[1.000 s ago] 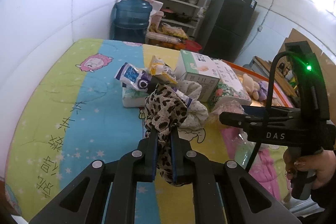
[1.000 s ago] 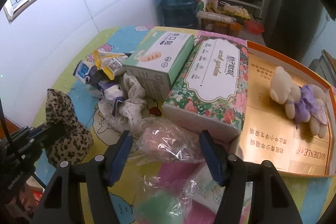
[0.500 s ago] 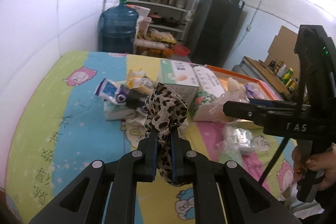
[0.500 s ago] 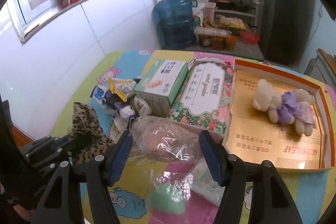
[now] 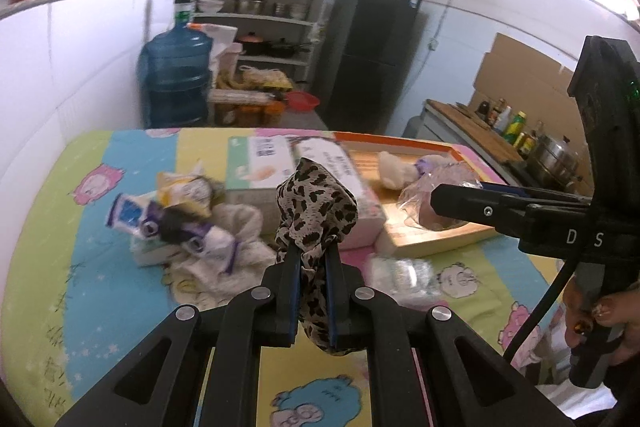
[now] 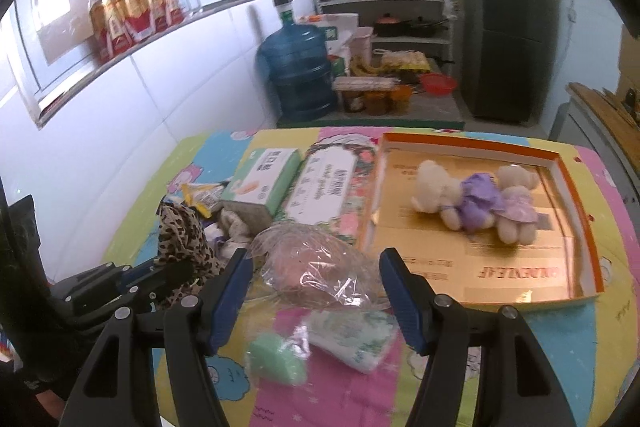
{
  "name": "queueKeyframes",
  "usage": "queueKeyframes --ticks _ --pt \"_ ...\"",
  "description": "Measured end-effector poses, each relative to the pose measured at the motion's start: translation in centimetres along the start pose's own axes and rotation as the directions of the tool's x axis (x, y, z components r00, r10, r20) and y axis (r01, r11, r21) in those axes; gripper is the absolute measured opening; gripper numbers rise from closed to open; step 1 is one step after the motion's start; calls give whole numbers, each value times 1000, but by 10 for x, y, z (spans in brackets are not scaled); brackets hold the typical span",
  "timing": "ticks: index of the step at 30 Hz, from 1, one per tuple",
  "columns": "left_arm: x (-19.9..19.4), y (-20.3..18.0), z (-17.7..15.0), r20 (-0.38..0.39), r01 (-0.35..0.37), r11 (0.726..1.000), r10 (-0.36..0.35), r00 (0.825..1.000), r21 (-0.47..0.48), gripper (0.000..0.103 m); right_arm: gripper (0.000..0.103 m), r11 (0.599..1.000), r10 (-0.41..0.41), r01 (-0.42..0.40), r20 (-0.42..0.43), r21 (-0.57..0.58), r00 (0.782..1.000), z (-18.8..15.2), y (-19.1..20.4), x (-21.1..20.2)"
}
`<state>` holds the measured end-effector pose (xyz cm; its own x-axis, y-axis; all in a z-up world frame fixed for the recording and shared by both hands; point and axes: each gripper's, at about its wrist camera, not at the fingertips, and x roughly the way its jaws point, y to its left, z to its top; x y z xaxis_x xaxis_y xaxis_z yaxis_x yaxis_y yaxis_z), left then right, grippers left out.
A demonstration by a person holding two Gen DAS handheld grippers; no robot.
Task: Organize soft objects
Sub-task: 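Lift the leopard-print plush with the left tool and carry it over the box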
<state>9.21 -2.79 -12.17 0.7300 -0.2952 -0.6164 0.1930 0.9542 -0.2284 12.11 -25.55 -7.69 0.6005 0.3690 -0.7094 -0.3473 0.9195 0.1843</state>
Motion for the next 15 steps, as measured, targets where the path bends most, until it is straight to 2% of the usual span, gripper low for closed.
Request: queueKeyframes --ticks 15 --pt "24 -56 20 -23 90 992 -88 996 90 10 66 991 -75 70 39 114 996 -7 -62 -26"
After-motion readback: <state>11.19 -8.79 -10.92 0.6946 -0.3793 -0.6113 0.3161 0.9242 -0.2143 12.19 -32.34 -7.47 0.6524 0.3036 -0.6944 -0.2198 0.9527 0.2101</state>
